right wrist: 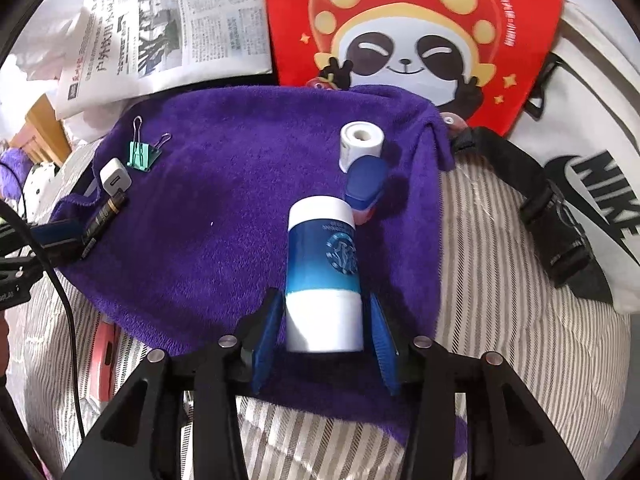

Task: Organize rigid objects
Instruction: 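Open the right gripper and withdraw both grippers from the towel, then grasp the clear plastic cup with the left gripper while the right gripper approaches the white round adapter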

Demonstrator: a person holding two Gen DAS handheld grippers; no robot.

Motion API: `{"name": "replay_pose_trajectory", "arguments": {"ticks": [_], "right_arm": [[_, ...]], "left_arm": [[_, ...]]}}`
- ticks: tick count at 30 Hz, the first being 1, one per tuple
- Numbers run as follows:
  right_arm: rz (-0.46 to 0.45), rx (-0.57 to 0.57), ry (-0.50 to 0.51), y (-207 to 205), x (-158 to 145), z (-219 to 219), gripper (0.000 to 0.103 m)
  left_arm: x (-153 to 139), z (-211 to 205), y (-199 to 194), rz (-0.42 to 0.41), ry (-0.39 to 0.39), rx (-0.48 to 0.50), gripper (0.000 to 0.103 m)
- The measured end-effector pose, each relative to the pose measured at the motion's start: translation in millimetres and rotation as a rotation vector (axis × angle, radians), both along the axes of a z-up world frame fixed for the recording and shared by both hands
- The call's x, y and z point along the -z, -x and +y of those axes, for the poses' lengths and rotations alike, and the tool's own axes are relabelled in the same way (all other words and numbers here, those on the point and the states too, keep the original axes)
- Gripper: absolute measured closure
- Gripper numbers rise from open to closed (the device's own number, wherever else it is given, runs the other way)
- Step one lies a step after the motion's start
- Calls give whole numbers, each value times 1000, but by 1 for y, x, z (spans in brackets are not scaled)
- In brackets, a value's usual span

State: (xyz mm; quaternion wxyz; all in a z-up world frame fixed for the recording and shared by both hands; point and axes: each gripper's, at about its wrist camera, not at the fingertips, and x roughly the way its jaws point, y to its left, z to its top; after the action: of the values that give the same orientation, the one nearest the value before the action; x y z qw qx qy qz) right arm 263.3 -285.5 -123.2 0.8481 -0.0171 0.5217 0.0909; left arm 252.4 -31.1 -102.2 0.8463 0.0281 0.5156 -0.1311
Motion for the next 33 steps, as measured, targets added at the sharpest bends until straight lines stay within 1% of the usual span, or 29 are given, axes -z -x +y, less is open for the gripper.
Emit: {"name": "replay_pose_trajectory", "arguments": {"ticks": [2, 4, 8, 11, 13, 17, 19, 22, 26, 28, 31, 33], "right_arm": [[-15, 7, -4, 7, -5, -4, 58], [-26, 10, 13, 14, -9, -5, 58], [-52, 26, 11, 32, -18, -10, 58], [-67, 40, -13, 45, -25, -13, 58], [-73, 44, -9, 47, -27, -9, 58], [-87, 53, -3, 64, -32, -7, 58], [-99, 66, 0, 76, -35, -10, 58], [-118, 92, 3, 95, -38, -16, 58], [-117, 120, 11, 118, -37, -27, 58], [-115, 132, 11, 130, -37, -33, 58], [-97, 152, -8, 143, -33, -39, 58], [-86, 166, -27, 150, -30, -41, 58]], "left_arm": [[-6, 1, 5, -3, 8, 3, 63], [-11, 1, 11, -8, 16, 11, 63], [-17, -7, 26, -25, 5, 19, 60], [-17, -14, 37, -21, 7, 29, 60], [-17, -17, 48, -21, 13, 39, 60], [-18, -27, 74, -30, 45, 76, 60], [-16, -30, 88, -47, 56, 94, 57], [-10, -33, 101, -28, 74, 115, 56], [-4, -44, 115, -21, 61, 140, 56], [-1, -50, 121, -27, 43, 150, 56], [4, -59, 128, -35, 23, 158, 56], [10, -64, 129, -37, -4, 159, 56]]}}
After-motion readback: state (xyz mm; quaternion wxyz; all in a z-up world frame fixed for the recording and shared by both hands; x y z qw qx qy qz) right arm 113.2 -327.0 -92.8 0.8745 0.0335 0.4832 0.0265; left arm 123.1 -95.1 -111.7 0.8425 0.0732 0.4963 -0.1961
